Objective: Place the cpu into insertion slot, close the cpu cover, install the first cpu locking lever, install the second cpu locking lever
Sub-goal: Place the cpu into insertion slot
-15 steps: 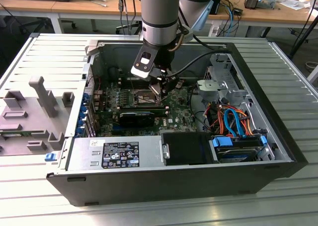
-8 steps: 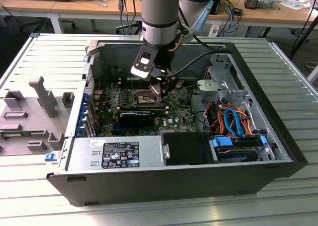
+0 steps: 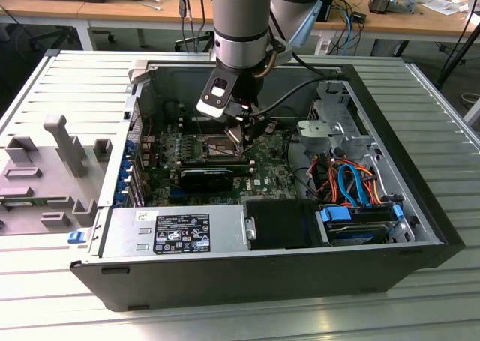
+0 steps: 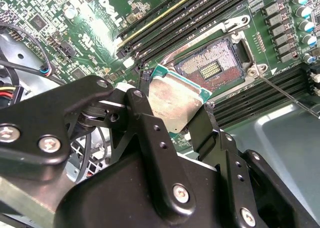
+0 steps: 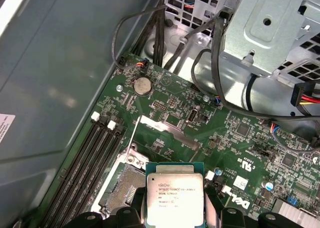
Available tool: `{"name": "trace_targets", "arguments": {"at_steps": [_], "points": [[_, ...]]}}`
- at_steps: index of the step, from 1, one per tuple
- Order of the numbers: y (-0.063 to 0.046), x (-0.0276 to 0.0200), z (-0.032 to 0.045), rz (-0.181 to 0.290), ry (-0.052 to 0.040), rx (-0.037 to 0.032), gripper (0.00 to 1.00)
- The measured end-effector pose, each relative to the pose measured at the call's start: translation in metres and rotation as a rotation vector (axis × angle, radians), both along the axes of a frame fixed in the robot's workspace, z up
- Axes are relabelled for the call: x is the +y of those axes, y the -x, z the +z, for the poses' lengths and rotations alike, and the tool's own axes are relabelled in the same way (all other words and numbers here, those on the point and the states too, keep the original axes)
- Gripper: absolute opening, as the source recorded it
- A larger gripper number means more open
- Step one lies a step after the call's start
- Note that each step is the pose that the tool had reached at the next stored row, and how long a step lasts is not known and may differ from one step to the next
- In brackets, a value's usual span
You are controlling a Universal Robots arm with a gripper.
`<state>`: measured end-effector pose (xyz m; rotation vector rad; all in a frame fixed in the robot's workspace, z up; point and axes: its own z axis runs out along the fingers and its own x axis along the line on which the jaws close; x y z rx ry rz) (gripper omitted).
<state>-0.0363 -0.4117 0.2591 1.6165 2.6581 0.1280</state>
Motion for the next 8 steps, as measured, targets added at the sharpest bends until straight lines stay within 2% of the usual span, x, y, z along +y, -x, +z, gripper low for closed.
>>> {"name": "trace_targets", "arguments": {"at_steps": [8], "points": [[0.0000,0.0000,0.0000,-0.014,0.0002,0.0001,0.55]]}}
